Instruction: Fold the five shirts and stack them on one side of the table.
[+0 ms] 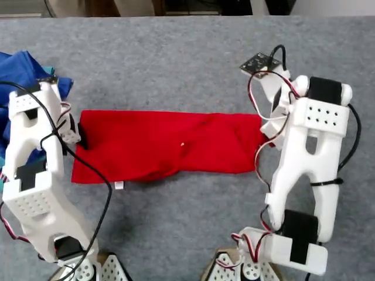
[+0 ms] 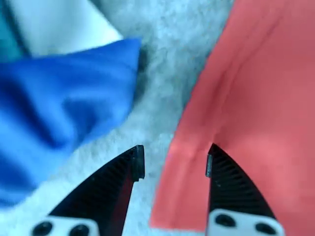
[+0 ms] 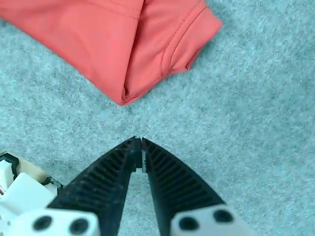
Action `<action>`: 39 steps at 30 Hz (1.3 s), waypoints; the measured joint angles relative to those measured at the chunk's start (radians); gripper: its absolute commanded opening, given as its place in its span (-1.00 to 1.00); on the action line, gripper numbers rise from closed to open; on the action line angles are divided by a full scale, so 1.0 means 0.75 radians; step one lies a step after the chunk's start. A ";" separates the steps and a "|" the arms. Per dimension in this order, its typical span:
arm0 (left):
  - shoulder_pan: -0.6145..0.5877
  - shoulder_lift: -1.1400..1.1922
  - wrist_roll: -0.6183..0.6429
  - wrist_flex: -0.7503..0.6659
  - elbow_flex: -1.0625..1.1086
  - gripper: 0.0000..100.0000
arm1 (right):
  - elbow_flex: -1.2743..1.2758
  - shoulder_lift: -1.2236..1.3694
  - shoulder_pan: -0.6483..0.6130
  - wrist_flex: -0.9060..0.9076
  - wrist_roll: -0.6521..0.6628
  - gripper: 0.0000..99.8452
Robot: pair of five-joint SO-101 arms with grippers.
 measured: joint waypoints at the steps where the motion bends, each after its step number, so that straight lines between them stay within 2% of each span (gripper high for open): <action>1: 0.000 0.020 -0.002 -0.029 0.014 -0.68 | 0.000 -0.004 0.002 0.000 0.000 -1.00; 5: 0.016 0.078 -0.002 -0.088 0.033 -0.96 | 0.000 -0.016 0.002 0.000 0.000 -1.00; 13: 0.172 0.215 -0.002 0.020 -0.092 -0.96 | 0.000 -0.018 0.002 0.000 0.000 -1.00; 20: 0.241 0.227 0.000 0.029 -0.104 -0.96 | 0.000 -0.018 0.002 0.000 0.000 -1.00; 25: 0.327 0.180 0.000 0.158 -0.160 -0.96 | 0.000 -0.018 0.002 0.000 0.000 -1.00; 33: 0.581 -0.023 0.006 0.387 -0.295 -0.96 | 0.000 -0.018 0.084 -0.004 0.000 -1.00; 39: 0.837 -0.065 0.217 0.411 -0.444 -0.96 | 0.004 -0.043 0.213 -0.004 0.000 -1.00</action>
